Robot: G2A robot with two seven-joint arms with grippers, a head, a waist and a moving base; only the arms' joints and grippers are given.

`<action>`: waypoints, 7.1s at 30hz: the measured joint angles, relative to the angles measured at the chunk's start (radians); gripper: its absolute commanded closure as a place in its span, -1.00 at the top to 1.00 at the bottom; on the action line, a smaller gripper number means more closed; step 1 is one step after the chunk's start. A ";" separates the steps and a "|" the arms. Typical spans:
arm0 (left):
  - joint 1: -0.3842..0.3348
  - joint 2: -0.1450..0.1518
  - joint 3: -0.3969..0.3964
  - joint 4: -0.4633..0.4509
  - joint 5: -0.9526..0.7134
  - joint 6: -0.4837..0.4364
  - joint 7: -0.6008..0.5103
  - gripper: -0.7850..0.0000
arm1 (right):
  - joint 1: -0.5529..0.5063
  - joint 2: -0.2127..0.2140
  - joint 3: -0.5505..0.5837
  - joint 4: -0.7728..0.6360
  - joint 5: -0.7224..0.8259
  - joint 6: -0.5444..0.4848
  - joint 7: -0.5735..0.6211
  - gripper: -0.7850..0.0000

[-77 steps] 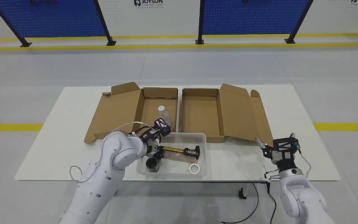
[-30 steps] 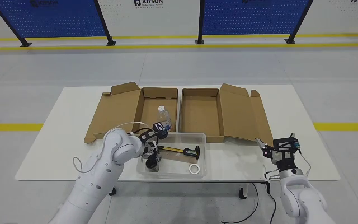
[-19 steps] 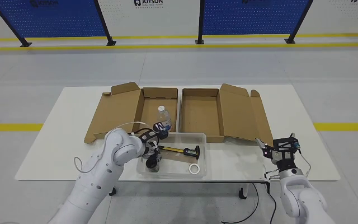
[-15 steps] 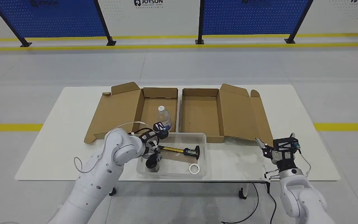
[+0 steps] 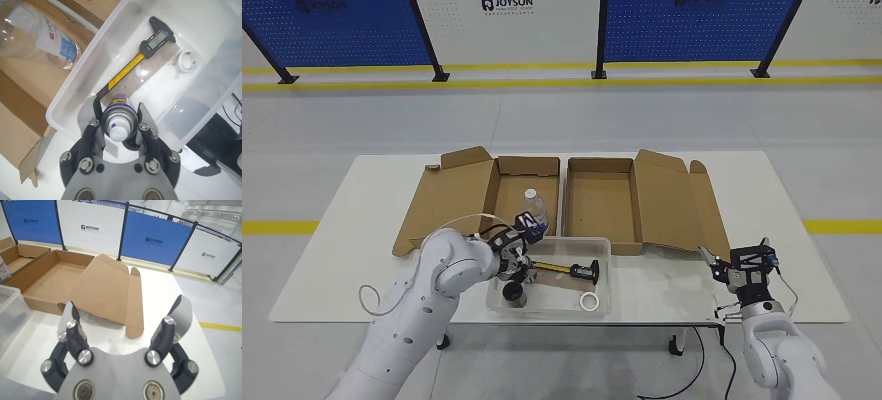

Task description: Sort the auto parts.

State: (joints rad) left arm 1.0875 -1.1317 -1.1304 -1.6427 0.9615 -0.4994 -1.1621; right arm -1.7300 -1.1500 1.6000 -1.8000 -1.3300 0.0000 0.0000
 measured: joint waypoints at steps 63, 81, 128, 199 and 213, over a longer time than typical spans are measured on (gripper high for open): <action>-0.035 0.039 0.008 -0.101 0.266 0.326 0.184 -1.00 | 0.000 0.000 0.000 0.000 0.000 0.000 0.000 1.00; -0.192 -0.006 0.108 0.144 0.280 0.364 0.161 -1.00 | 0.000 0.000 0.000 0.000 0.000 0.000 0.000 1.00; -0.337 -0.091 0.213 0.445 0.248 0.382 0.130 1.00 | 0.000 0.000 0.000 0.000 0.000 0.000 0.000 1.00; -0.126 0.121 0.194 -0.039 -0.092 0.010 -0.169 -0.14 | 0.000 0.000 0.000 0.000 0.000 0.000 0.000 1.00; -0.168 0.150 0.276 0.002 -0.121 0.017 -0.176 -0.22 | 0.000 0.000 0.000 0.000 0.000 0.000 0.000 1.00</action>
State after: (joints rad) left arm 0.9190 -0.9820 -0.8543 -1.6403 0.8408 -0.4821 -1.3380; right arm -1.7300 -1.1500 1.6000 -1.8000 -1.3300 0.0000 0.0000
